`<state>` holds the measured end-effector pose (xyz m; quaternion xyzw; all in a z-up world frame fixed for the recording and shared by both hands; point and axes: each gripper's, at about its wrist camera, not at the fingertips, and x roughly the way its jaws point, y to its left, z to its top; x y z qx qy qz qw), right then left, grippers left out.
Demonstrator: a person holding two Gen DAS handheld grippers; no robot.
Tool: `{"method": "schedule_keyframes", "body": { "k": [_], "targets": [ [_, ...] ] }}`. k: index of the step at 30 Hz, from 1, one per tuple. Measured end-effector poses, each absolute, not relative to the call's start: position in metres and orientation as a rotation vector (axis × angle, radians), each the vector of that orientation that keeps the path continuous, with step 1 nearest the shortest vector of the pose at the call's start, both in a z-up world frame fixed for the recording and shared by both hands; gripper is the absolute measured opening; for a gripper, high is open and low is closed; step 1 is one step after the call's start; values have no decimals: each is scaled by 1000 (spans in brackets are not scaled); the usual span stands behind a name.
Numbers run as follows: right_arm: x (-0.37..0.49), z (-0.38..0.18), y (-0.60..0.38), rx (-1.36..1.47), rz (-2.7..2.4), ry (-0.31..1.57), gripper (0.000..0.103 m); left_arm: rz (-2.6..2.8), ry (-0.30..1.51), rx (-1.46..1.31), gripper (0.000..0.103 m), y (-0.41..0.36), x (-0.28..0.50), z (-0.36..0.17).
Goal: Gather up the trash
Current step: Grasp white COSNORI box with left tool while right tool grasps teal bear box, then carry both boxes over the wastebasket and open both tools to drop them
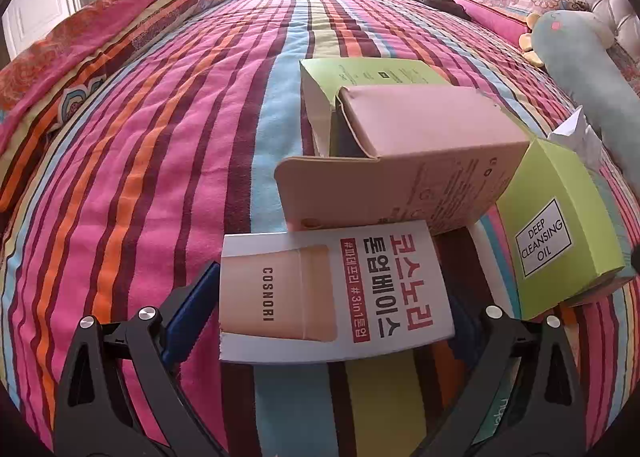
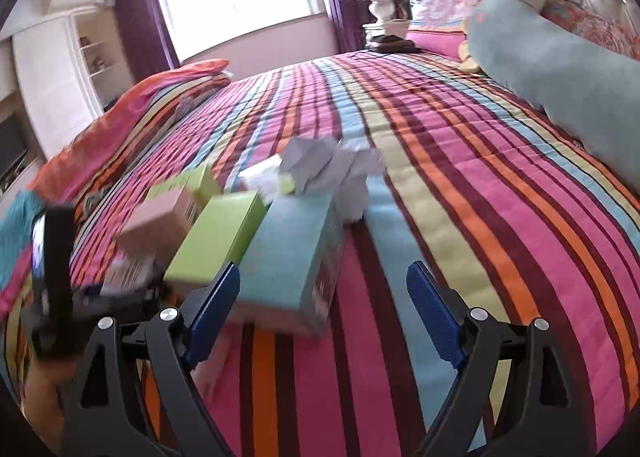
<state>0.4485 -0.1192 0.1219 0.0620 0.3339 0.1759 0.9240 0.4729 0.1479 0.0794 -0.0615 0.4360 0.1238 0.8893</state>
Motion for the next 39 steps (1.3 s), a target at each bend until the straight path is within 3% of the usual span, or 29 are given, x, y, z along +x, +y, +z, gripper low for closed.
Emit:
{"method": "schedule_keyframes", "body": {
  "k": [16,18,19,20,22,27,33,39],
  "targets": [
    [478,96,-64,8,335,832,80,264,909,-118,95,147,480,79],
    [484,88,-71,55,361,852,72,261,909,-124,94,148,481,79],
    [485,86,-76,61,357,851,55,260,909,-125,93,149,481,79],
    [482,88,-80,60,347,841,47,257,908,-124,92,149,481,79],
    [478,90,-93,95,397,852,47,251,897,-114,81,149,479,81],
    [445,92,-119,82,407,832,47,241,870,-142,80,152,462,86],
    [393,102,-146,108,459,791,47,207,755,-124,80,141,396,112],
    [285,122,-171,99,617,714,47,73,647,-82,80,113,261,135]
  ]
}}
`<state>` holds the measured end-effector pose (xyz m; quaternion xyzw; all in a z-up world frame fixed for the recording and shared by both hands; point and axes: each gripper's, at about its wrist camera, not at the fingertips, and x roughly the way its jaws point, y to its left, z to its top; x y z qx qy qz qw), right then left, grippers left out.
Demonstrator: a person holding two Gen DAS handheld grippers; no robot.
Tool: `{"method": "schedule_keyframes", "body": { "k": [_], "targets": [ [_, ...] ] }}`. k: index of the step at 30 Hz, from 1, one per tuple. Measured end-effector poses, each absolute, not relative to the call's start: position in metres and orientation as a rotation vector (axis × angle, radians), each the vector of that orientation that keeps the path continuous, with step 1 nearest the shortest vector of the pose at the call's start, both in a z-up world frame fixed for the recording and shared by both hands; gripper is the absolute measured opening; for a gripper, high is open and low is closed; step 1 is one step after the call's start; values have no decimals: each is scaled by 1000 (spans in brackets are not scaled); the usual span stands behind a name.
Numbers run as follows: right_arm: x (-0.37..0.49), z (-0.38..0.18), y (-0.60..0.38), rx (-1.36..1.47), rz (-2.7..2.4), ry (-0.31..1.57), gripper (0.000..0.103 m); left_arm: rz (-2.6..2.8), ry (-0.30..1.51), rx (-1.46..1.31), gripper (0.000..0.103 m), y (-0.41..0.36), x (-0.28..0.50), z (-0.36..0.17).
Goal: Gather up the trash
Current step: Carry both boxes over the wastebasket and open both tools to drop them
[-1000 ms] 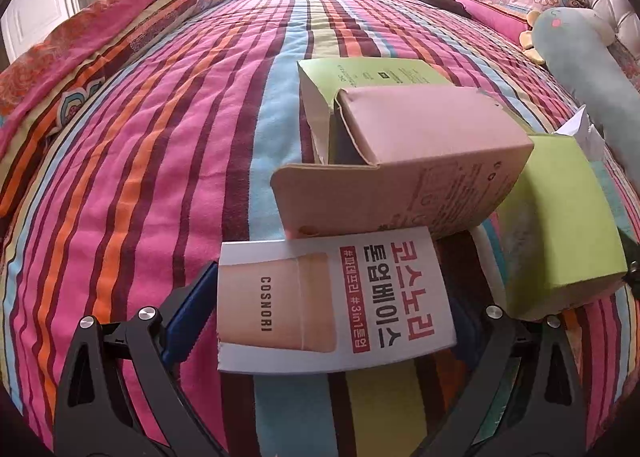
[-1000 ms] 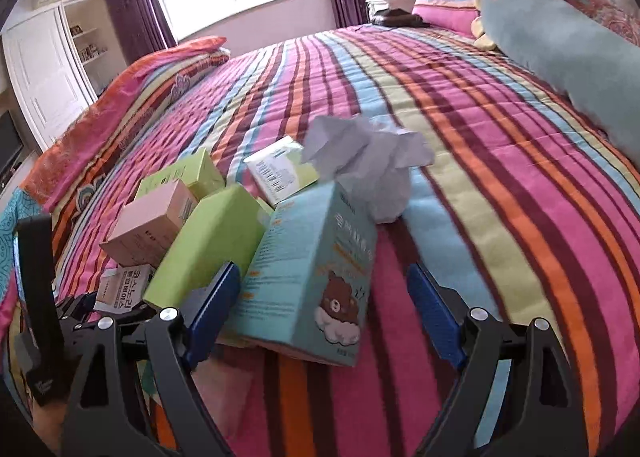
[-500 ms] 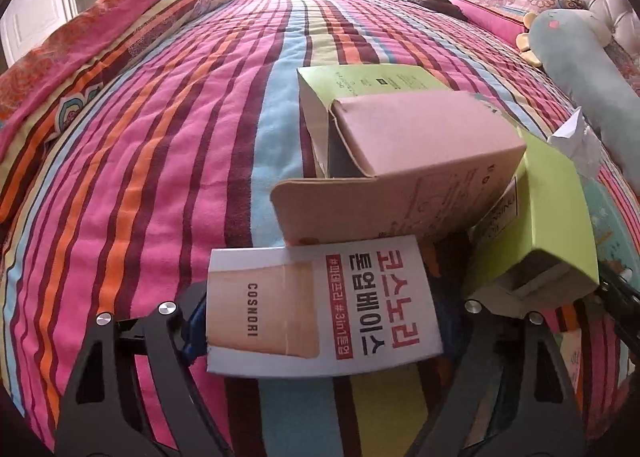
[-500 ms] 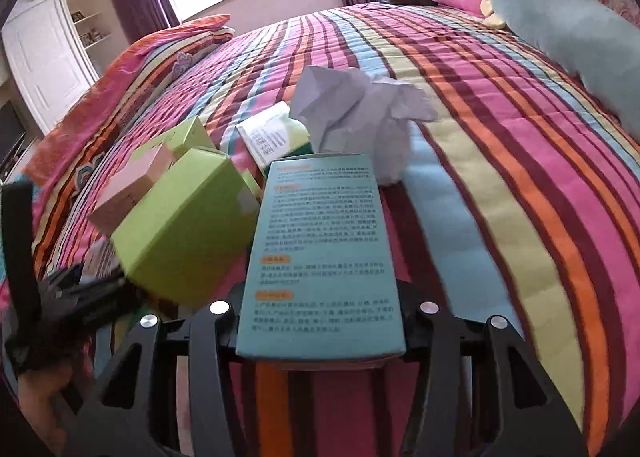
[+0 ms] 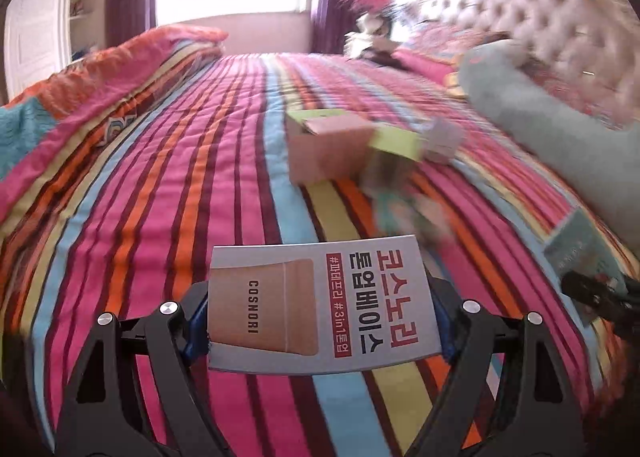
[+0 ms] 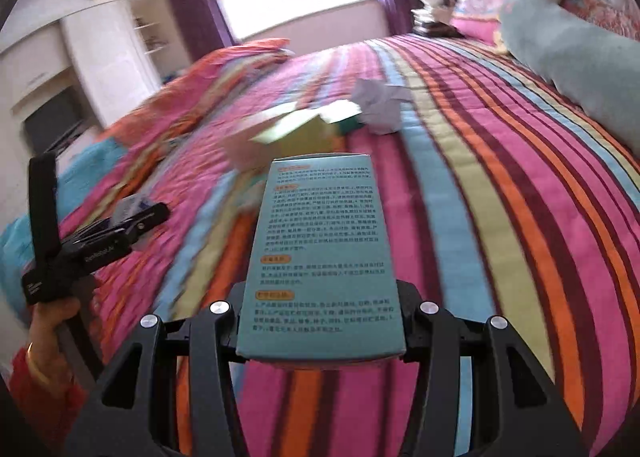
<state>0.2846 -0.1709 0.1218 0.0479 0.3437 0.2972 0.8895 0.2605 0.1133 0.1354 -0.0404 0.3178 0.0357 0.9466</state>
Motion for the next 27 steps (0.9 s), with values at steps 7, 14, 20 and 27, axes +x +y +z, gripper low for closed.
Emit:
{"method": "schedule_keyframes", "body": {
  "k": [7,14,20,27],
  "targets": [
    [127,90,-192,78,775,793,47,-77,699,-81,80,57,73,99],
    [60,-26,-189,20,718,1111,47,-151,1018,-87,80,1,-11,-36],
    [49,-109,-177,-4,678,1358,47,-145,1242,-109,80,-15,-6,-125],
    [53,-121,-162,-43,654,1394,47,-143,1303,-99,80,-23,3,-147]
  ]
}}
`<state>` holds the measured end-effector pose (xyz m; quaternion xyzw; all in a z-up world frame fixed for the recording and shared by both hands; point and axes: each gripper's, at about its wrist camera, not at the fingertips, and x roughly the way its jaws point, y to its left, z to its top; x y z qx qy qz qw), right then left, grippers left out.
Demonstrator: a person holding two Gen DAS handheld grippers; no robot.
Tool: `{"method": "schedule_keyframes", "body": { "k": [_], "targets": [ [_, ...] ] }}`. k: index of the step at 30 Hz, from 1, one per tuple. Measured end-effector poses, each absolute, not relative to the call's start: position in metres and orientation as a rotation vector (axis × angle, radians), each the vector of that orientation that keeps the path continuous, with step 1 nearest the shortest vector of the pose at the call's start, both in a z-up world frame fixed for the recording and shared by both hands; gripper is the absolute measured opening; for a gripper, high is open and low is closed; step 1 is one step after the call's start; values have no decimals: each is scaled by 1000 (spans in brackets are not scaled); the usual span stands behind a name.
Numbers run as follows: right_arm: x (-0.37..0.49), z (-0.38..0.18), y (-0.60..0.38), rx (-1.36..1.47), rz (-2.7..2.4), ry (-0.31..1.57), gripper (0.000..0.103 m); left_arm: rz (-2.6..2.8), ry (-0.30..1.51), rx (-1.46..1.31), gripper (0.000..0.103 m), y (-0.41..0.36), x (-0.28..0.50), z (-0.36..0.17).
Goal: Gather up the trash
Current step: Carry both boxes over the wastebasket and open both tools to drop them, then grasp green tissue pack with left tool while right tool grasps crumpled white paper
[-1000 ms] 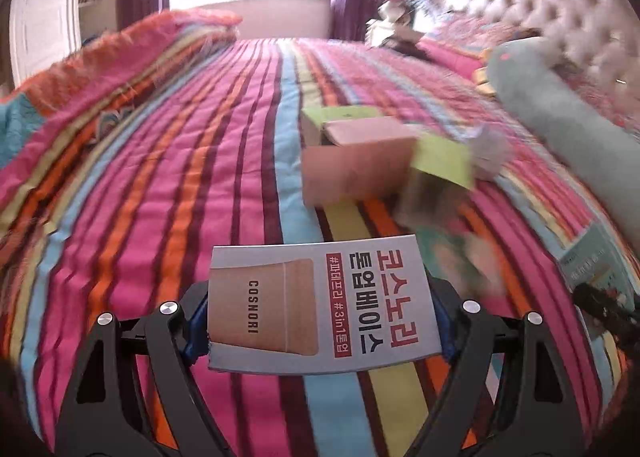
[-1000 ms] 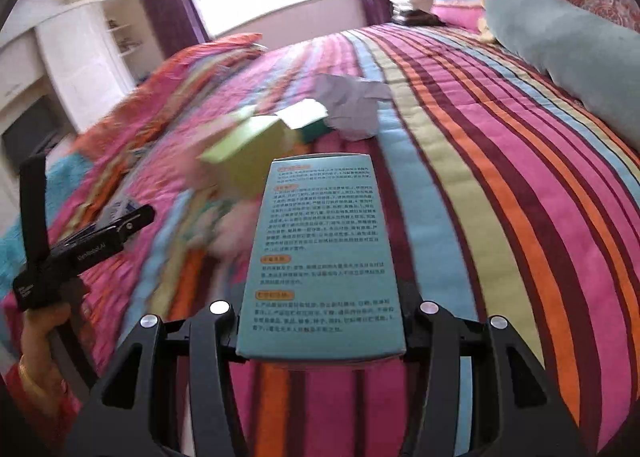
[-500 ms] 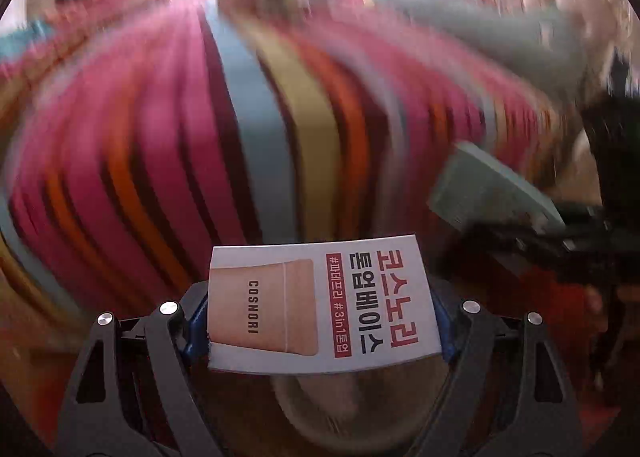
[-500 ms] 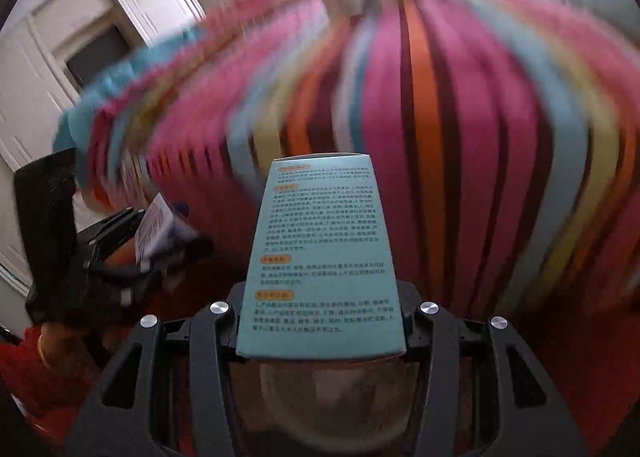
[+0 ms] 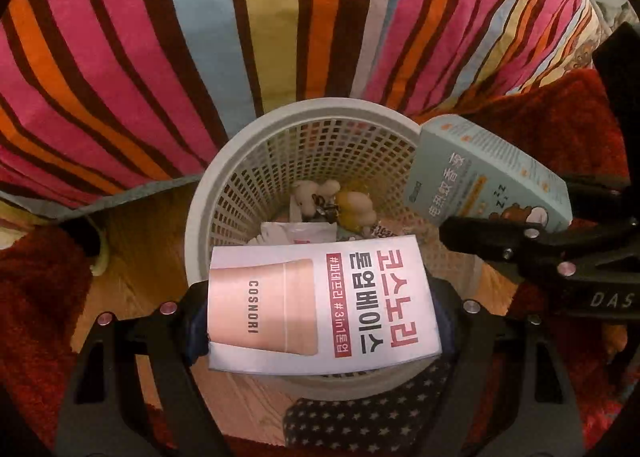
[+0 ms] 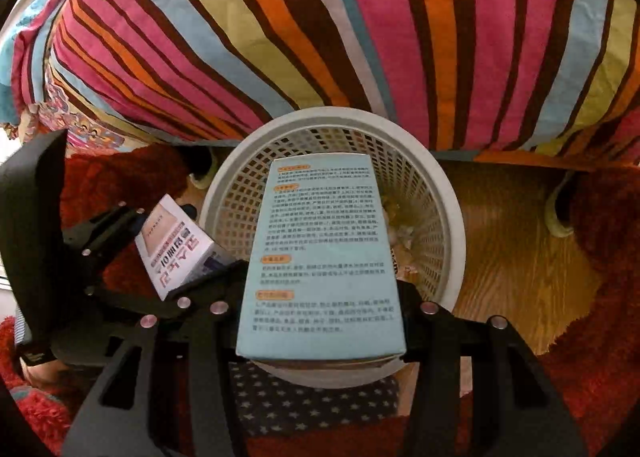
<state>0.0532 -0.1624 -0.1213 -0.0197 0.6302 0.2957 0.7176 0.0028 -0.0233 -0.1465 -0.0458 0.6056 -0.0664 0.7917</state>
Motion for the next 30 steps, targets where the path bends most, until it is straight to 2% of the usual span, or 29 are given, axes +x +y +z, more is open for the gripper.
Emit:
{"method": "schedule_keyframes", "body": {
  "k": [7,8,9,10,11,24,30],
  "targets": [
    [50,-129,-162,-51,644,1399,48,-127,1362,-96,83,-29,5,-163],
    [48,-130,-162,-56,651,1397,54,-119,1366,-84,84,-30,5,-165],
    [46,-133,-163,-70,644,1391,62,-117,1359,-79,91,-30,3,-164],
    [46,-132,-167,-81,639,1384,77,-120,1349,-85,96,-29,3,-163],
    [45,-130,-168,-89,632,1373,80,-121,1343,-93,96,-28,3,-162],
    [48,-124,-184,-50,583,1337,80,-117,1337,-132,96,-21,0,-159],
    [42,-72,-198,-35,627,1195,80,-90,1179,-117,96,-5,-11,-104]
  ]
}}
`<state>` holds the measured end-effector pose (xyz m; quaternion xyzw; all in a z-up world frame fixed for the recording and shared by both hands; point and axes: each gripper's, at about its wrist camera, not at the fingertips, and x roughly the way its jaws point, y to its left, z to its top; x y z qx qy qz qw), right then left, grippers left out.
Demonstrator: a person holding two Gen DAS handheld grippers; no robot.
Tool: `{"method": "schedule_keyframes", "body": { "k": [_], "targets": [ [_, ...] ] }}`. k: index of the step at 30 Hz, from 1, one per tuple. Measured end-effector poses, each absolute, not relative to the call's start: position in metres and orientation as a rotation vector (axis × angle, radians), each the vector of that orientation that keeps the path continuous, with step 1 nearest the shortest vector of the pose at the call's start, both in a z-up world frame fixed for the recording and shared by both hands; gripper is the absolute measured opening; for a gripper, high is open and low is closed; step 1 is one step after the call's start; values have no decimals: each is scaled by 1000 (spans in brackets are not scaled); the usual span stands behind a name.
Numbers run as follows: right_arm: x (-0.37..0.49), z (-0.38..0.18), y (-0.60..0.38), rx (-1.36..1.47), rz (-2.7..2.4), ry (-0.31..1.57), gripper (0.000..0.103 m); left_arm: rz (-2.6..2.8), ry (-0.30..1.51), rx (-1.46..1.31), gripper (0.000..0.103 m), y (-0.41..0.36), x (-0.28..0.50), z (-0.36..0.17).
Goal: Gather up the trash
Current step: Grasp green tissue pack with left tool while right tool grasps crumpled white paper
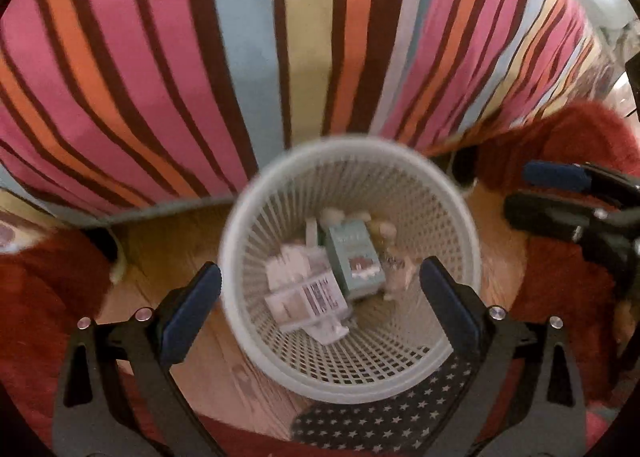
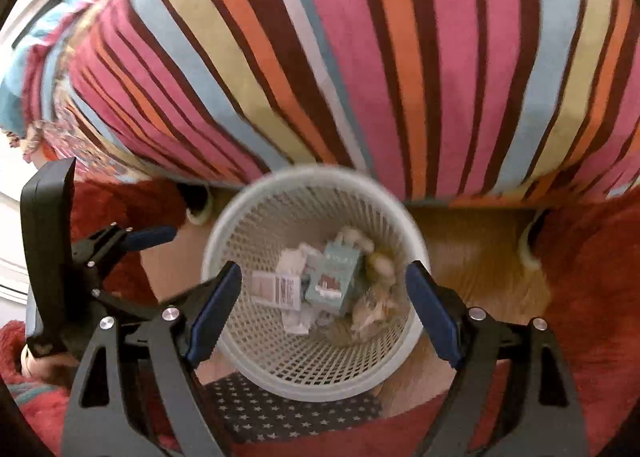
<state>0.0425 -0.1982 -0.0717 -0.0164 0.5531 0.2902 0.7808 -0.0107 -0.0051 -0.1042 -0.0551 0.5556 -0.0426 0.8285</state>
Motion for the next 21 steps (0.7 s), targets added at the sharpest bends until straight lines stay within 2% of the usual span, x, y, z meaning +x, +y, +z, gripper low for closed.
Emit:
{"method": "schedule_keyframes", "body": {
  "k": [7,12,17,19,21],
  "targets": [
    [62,30,-228,29,617,918,80,-99,949,-74,96,19,5,23],
    [127,89,-240,37,522,711,80,-28,735,7,96,26,88,108],
    [239,133,-224,29,437,565,80,66,687,-68,96,36,209,131],
    [286,140,-211,16,434,551,85,72,709,-127,96,41,258,128],
    [327,142,-192,-16,431,551,85,85,728,-147,96,43,290,125]
  ]
}}
